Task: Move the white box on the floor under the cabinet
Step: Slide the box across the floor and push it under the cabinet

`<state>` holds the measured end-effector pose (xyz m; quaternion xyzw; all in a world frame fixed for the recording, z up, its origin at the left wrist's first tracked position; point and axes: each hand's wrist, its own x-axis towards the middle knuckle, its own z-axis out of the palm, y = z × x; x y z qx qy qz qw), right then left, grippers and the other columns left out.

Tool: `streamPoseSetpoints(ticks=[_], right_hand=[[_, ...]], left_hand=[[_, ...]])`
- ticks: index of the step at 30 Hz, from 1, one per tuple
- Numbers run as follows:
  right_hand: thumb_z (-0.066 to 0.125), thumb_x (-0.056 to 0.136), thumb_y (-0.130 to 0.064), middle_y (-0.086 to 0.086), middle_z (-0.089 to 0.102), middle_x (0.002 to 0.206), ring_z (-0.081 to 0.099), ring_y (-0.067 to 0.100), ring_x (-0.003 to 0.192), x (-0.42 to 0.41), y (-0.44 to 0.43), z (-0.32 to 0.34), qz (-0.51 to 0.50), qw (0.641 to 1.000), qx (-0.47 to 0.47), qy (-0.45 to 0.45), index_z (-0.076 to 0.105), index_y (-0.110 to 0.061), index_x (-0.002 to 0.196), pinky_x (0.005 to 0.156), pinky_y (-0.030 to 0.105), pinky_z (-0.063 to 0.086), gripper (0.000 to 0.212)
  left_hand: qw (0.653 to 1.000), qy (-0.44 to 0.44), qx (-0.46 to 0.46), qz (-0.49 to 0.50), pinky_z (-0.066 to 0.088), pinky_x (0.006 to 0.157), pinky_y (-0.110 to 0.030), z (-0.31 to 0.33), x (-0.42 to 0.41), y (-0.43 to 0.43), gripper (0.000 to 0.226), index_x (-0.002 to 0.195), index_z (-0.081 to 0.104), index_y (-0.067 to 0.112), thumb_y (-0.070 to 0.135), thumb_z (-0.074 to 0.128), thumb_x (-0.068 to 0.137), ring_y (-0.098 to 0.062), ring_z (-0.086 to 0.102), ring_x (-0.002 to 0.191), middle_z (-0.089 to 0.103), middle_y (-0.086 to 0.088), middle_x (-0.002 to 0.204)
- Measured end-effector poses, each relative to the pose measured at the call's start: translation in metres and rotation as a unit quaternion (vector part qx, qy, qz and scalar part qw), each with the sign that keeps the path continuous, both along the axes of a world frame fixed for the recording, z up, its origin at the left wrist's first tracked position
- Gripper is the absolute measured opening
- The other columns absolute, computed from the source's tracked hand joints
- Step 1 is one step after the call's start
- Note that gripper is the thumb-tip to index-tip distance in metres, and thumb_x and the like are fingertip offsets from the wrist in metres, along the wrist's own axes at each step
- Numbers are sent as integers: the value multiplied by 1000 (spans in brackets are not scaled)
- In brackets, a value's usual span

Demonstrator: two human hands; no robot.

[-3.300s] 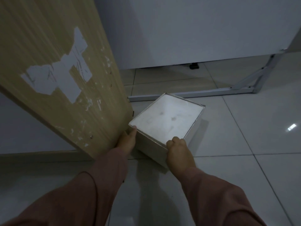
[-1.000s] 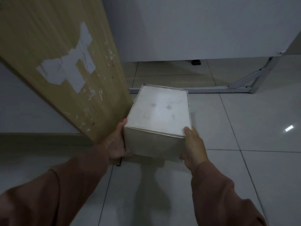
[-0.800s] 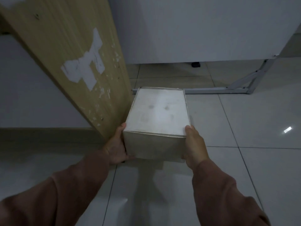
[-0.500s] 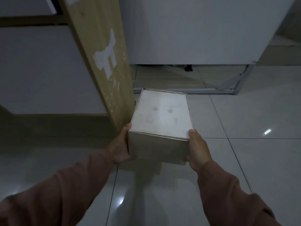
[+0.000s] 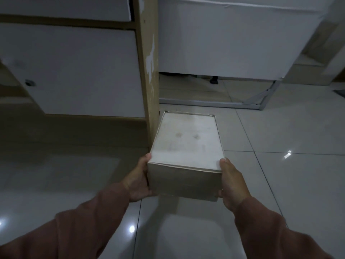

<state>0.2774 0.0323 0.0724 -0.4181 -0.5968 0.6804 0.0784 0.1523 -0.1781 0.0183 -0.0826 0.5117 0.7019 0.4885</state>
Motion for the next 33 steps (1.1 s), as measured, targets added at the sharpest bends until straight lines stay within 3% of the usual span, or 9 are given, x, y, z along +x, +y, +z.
streamPoseSetpoints(ticks=[3, 9, 15, 20, 23, 29, 33], right_hand=[[32, 97, -40, 5, 60, 119, 55, 28, 105, 10, -19, 6, 13, 1000, 16, -1, 60, -33, 116, 77, 44, 49, 34], [32, 99, -36, 7, 60, 116, 55, 31, 106, 29, -46, 20, 54, 998, 27, -18, 62, -29, 104, 91, 60, 49, 32], [34, 100, -34, 11, 63, 115, 59, 32, 103, 45, -67, 16, 54, 998, -6, -32, 61, -27, 113, 83, 56, 56, 31], [35, 100, -31, 11, 63, 116, 59, 32, 104, 52, -76, 10, 62, 997, -22, -38, 62, -26, 110, 83, 53, 55, 29], [35, 100, -30, 11, 63, 115, 60, 32, 103, 55, -82, 10, 64, 997, -33, -36, 62, -25, 110, 80, 50, 56, 29], [35, 101, -29, 11, 65, 115, 62, 32, 104, 72, -93, 15, 79, 995, -51, -43, 63, -24, 110, 88, 58, 54, 29], [36, 99, -24, 12, 63, 116, 59, 34, 107, 80, -101, 19, 122, 990, -44, -54, 63, -22, 102, 89, 60, 54, 27]], left_hand=[[1000, 10, -11, -4, 50, 78, -37, 2, 9, -21, 60, 96, 77, 33, 73, 55, 56, -22, 67, 91, 77, -3, 97], [1000, 1, 10, -8, 55, 65, -31, 7, 32, -56, 58, 90, 78, 32, 73, 53, 57, -18, 72, 78, 77, -2, 91], [999, 18, -30, -9, 50, 83, -39, 12, 38, -80, 55, 96, 76, 38, 74, 51, 63, -20, 64, 97, 76, 1, 98], [999, 24, -39, -28, 54, 68, -33, 13, 37, -94, 55, 94, 76, 37, 73, 53, 60, -18, 66, 86, 77, 3, 91], [999, 17, -36, -29, 51, 69, -33, 12, 37, -99, 53, 93, 76, 35, 71, 53, 62, -20, 61, 88, 75, 1, 88], [999, 13, -31, -33, 43, 74, -37, 12, 43, -114, 54, 101, 72, 36, 70, 58, 61, -23, 55, 92, 67, -3, 97], [999, 12, -17, -36, 47, 72, -39, 11, 52, -136, 63, 104, 72, 33, 69, 68, 52, -24, 60, 87, 70, -5, 97]])
